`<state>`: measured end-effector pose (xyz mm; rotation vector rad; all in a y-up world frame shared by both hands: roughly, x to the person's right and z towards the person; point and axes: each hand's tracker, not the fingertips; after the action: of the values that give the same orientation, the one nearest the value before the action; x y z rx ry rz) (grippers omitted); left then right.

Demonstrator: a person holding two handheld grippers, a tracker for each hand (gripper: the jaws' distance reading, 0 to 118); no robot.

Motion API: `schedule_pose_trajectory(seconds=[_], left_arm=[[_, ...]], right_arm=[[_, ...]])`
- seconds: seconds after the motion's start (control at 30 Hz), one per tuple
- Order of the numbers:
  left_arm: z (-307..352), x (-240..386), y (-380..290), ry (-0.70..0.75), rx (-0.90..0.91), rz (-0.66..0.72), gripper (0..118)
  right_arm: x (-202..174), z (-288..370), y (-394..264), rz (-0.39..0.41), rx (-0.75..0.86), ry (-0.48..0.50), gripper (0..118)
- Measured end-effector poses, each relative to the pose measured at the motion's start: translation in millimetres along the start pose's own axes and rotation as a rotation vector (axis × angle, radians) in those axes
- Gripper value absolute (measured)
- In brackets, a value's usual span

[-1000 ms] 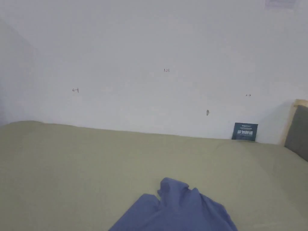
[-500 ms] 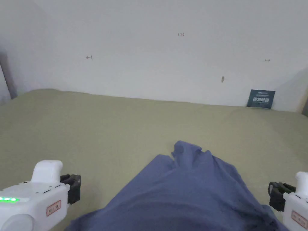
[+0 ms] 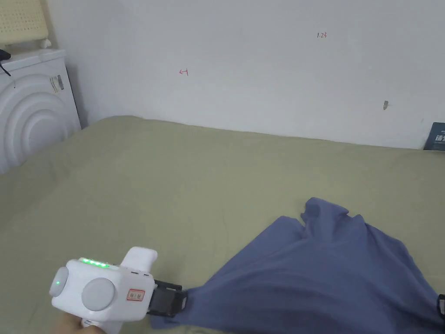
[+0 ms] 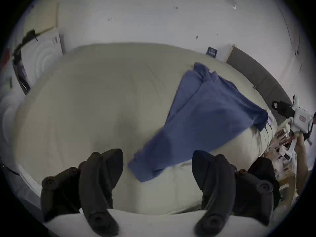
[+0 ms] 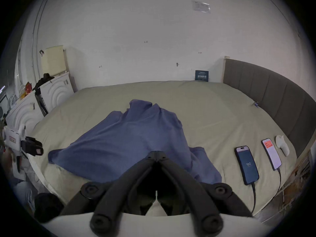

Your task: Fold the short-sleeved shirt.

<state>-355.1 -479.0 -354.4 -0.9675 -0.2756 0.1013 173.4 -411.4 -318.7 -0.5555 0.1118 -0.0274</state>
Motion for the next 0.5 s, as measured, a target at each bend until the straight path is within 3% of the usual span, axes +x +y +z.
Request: schedule_pose_trajectory(seconds=[0.1, 0.13, 0.17, 0.2, 0.27, 0.5], left_arm=[[-32.4, -13.8, -4.0, 0.080, -0.084, 0.027, 86], [-38.7, -13.7, -8.1, 0.113, -0.097, 0.018, 59], [-41.9, -16.3, -11.3, 0.137, -0.093, 0.023, 14], [-44.4, -21.6, -14.3, 0.109, -0.072, 0.032, 3], [-42.8, -22.8, -17.3, -0.052, -0.044, 0.129, 3], [-41.6, -22.0, -12.2, -0.026, -0.056, 0.085, 3]], right_arm=[[-2.6, -6.2, -3.4, 0.035, -0.017, 0.010, 0], [-3.5, -8.0, -2.3, 0.043, -0.020, 0.011, 0], [-3.5, -11.3, -5.5, 0.051, -0.024, 0.013, 0], [-3.4, -14.3, -4.1, 0.060, -0.032, 0.015, 0], [-2.0, -22.2, -0.7, 0.068, -0.047, 0.016, 0], [13.8, -92.7, 65.6, 0.073, -0.104, 0.090, 0]])
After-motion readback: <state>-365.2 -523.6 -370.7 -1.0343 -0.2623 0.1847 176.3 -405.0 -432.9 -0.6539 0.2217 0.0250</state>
